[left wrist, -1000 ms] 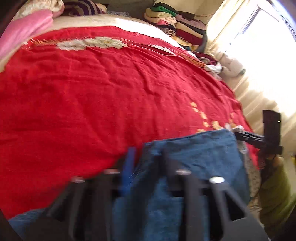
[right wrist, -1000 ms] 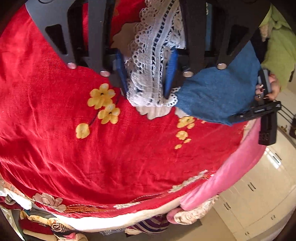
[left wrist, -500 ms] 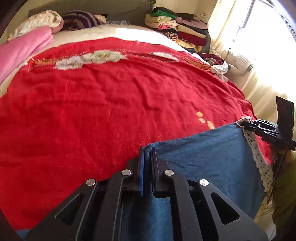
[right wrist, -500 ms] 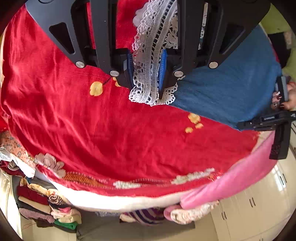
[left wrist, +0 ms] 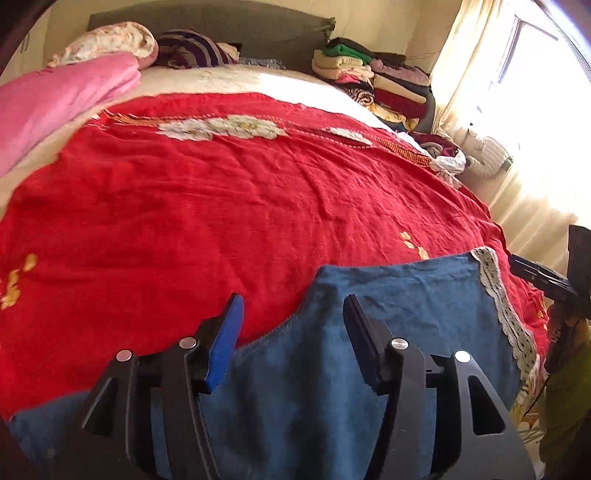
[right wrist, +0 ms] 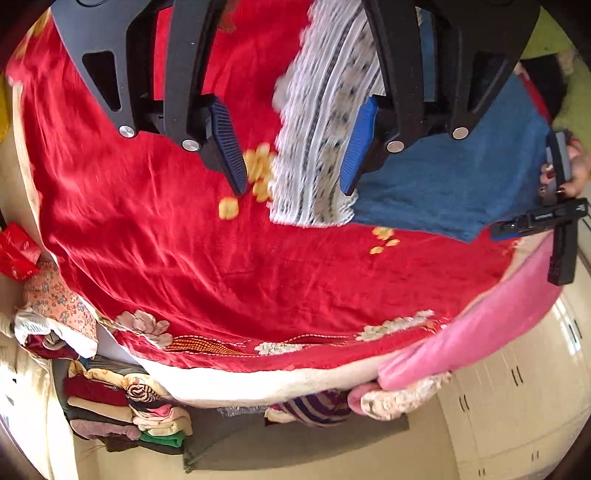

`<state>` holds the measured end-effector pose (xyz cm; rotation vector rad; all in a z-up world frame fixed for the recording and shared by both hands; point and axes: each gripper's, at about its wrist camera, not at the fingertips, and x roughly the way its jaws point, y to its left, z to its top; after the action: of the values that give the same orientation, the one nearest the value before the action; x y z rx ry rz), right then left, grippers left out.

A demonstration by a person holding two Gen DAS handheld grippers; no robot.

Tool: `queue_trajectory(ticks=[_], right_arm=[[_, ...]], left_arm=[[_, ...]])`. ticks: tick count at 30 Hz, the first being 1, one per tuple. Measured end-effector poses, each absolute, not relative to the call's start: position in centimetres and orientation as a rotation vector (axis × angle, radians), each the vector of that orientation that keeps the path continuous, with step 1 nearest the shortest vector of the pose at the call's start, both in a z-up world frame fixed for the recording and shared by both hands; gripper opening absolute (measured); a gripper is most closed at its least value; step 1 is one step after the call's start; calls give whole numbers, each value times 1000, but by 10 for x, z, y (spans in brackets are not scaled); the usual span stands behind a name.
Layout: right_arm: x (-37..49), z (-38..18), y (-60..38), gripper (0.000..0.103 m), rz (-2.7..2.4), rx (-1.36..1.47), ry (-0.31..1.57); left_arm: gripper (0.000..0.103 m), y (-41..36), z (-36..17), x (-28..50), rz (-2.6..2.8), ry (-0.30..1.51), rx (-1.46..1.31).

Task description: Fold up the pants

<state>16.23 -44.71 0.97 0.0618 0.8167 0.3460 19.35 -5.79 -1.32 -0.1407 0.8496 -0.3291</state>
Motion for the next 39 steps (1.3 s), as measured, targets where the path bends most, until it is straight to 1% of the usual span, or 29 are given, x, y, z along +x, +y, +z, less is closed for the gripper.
queue_trajectory(ticks=[1, 7, 11, 15, 16, 17, 18, 19, 21, 22, 24, 29, 31, 33, 35, 37, 38, 39], right_arm=[[147, 11, -451, 46, 346, 78, 816], [87, -1, -468, 46, 347, 207, 863], [65, -17, -469, 46, 352, 280, 914], [62, -32, -460, 46, 346, 289, 958], [63, -36, -459, 44, 337, 297, 970], [64, -39, -455, 39, 344, 297, 982], [63, -42, -449, 28, 360, 275, 993], [62, -44, -441, 21, 364, 220, 999], [59, -40, -433, 11, 374, 148, 997], [55, -34, -430, 10, 368, 100, 983], [49, -25, -431, 9, 347, 66, 963], [43, -35, -431, 10, 321, 8, 982], [43, -41, -434, 13, 318, 34, 987], [43, -42, -436, 14, 315, 44, 987], [43, -39, -439, 18, 319, 48, 985], [42, -35, -443, 32, 308, 52, 984], [40, -31, -445, 36, 297, 54, 976], [38, -27, -447, 42, 284, 49, 965]], left_arm=[[59, -53, -8, 180, -320, 833, -133], [59, -31, 8, 118, -294, 790, -136], [59, -3, -2, 77, -217, 809, -137], [59, 27, -11, 60, -144, 830, -191], [59, 31, -13, 58, -128, 836, -185], [59, 32, -15, 58, -121, 839, -182], [59, 34, -19, 58, -115, 841, -186], [59, 35, -21, 57, -110, 841, -191], [59, 37, -23, 58, -105, 839, -195], [58, 39, -23, 58, -102, 838, -190], [56, 38, -21, 58, -95, 835, -183], [55, 41, -24, 58, -94, 839, -193], [55, 41, -25, 60, -92, 843, -187], [55, 40, -25, 60, -91, 842, -182], [55, 41, -25, 60, -92, 840, -183], [56, 39, -22, 58, -91, 836, -172], [57, 36, -20, 57, -90, 834, -165], [60, 34, -17, 54, -90, 830, -157]])
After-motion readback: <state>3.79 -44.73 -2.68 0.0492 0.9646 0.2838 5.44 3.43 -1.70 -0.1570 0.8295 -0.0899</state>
